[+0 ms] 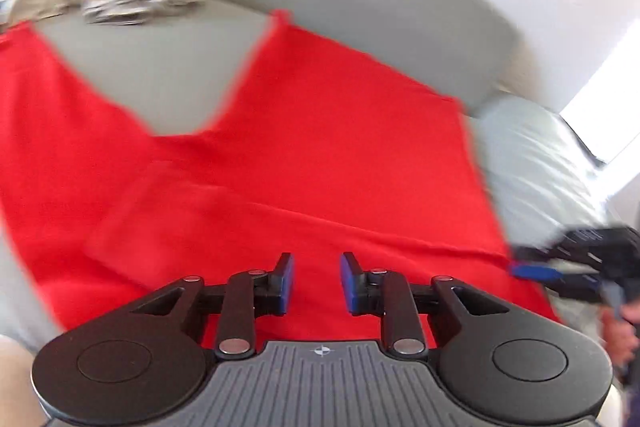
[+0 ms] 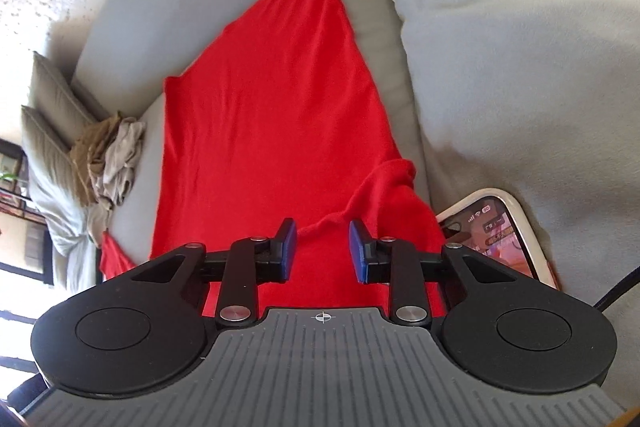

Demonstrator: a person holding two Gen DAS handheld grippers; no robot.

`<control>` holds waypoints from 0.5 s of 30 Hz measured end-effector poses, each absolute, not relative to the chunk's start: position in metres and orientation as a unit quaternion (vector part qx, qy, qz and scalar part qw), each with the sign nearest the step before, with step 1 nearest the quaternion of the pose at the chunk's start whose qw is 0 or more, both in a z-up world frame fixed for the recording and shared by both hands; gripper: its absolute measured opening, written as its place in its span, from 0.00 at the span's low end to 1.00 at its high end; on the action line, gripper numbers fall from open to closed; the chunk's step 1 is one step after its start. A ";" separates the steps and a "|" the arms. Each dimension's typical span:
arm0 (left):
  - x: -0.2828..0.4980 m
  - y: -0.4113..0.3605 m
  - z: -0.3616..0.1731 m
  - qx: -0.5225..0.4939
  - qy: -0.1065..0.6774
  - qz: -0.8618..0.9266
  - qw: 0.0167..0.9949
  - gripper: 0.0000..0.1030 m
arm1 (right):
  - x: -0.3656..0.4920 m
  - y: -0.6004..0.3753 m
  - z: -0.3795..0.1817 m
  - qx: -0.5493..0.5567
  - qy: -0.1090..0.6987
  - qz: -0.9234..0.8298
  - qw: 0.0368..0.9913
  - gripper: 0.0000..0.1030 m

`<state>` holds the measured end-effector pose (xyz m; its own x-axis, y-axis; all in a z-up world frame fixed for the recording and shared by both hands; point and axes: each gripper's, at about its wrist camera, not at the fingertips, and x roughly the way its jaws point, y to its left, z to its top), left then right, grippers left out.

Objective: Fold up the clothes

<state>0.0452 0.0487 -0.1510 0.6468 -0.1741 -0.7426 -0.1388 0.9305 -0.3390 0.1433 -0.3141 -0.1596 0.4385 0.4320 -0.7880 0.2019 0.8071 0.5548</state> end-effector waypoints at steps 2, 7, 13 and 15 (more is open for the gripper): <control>0.048 0.065 -0.156 -0.187 0.430 0.035 0.882 0.18 | 0.145 -0.325 -0.159 0.289 0.514 0.033 0.807 0.22; 0.037 0.080 -0.145 -0.207 0.429 0.019 0.879 0.21 | 0.129 -0.360 -0.130 0.282 0.469 -0.038 0.836 0.24; 0.022 0.071 -0.144 -0.184 0.432 -0.027 0.883 0.23 | 0.086 -0.331 -0.117 0.277 0.507 0.045 0.815 0.27; 0.020 0.069 -0.150 -0.175 0.450 -0.019 0.875 0.22 | 0.076 -0.319 -0.128 0.286 0.530 0.070 0.795 0.27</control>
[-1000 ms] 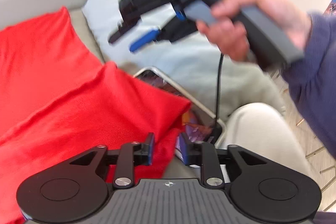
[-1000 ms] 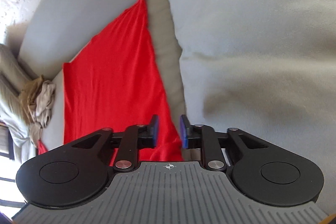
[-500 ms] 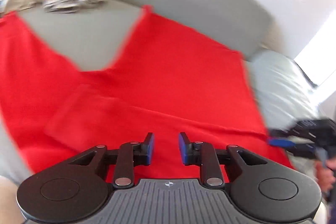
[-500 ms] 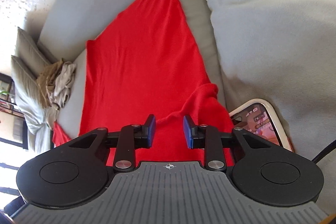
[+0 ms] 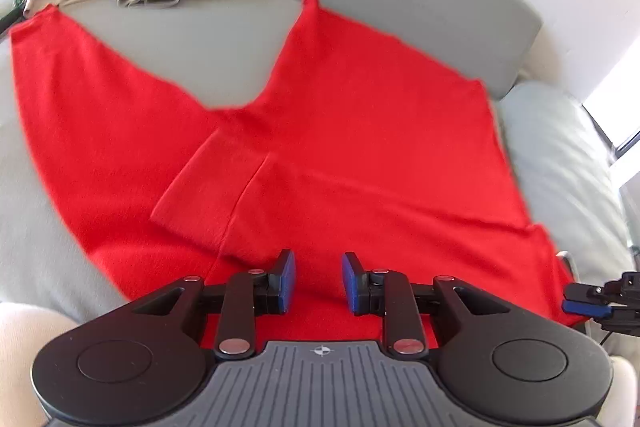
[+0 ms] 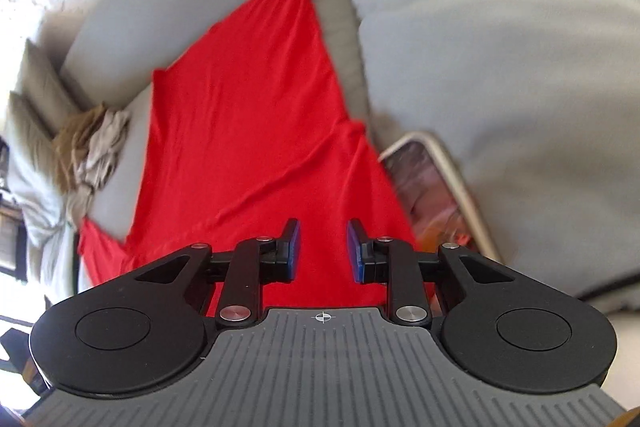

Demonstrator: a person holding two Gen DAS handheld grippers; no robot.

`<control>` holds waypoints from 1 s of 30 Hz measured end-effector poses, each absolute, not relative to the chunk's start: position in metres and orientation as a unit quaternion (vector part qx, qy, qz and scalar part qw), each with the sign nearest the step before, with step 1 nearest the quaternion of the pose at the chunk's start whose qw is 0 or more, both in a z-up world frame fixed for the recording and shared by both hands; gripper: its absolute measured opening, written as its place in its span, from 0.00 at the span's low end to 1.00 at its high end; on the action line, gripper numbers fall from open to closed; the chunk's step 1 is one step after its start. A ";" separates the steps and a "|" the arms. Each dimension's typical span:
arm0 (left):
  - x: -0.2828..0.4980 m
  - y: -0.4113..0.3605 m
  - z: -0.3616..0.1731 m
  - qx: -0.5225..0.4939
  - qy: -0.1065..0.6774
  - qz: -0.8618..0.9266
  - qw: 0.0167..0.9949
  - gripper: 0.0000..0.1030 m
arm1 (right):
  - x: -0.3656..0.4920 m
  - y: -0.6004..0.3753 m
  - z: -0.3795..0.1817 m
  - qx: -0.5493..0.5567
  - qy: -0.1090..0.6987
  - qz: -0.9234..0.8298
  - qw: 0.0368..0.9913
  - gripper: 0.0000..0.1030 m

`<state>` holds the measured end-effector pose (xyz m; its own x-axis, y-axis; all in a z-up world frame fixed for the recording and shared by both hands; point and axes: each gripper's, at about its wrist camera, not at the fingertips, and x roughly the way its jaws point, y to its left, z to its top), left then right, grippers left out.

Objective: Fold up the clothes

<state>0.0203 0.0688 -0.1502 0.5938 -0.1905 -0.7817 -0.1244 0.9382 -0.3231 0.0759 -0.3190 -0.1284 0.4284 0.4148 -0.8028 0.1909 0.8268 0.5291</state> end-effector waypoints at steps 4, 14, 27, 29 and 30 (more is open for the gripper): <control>0.016 0.079 -0.148 -0.198 0.454 -0.017 0.868 0.22 | 0.057 -0.321 -0.140 0.274 0.539 0.015 0.797 0.17; -0.018 0.224 -0.107 -0.375 0.347 0.049 0.858 0.46 | 0.012 -0.319 -0.046 0.352 0.412 0.032 0.840 0.76; 0.041 0.425 -0.161 -0.537 0.200 0.170 0.801 0.46 | 0.055 -0.191 -0.024 0.431 0.381 0.150 0.804 0.81; 0.057 0.444 -0.165 -0.537 0.196 0.179 0.800 0.46 | 0.067 -0.167 -0.023 0.421 0.389 0.162 0.803 0.81; 0.064 0.451 -0.168 -0.538 0.195 0.185 0.799 0.46 | 0.074 -0.155 -0.023 0.416 0.394 0.168 0.802 0.81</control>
<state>0.0643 0.4512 -0.1678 0.8549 0.0861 -0.5116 -0.5063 0.3530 -0.7868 0.0741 -0.1547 -0.0233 0.6337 0.5966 -0.4925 0.0584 0.5979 0.7995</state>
